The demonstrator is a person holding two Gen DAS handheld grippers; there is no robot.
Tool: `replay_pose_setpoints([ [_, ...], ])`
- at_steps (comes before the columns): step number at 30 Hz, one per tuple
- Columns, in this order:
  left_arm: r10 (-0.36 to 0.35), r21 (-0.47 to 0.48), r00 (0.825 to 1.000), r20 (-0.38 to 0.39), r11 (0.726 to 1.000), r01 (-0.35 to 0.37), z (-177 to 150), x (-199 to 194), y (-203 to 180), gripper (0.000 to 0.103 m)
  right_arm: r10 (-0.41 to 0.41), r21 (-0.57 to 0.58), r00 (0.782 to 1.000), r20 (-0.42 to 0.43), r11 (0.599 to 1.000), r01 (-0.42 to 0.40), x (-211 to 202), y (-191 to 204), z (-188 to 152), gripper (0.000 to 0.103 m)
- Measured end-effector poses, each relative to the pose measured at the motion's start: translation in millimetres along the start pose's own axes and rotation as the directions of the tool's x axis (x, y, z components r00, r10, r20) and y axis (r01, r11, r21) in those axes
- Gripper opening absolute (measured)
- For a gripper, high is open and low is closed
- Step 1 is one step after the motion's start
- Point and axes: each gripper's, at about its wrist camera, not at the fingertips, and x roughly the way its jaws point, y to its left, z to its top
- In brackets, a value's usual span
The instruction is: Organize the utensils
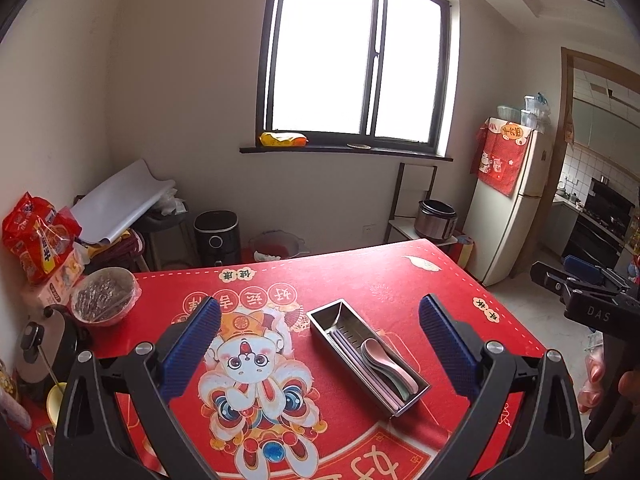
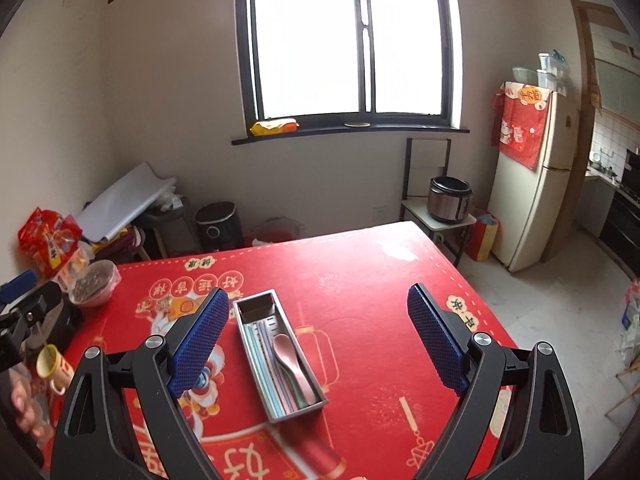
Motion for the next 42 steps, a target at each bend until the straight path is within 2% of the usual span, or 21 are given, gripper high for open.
replay_pose_setpoints([
  [42, -0.019, 0.004, 0.999, -0.032, 1.000, 0.019, -6, 14, -8, 0.097, -0.077, 0.046, 0.996, -0.050, 0.996, 0.079, 9, -16, -5, 0.088],
])
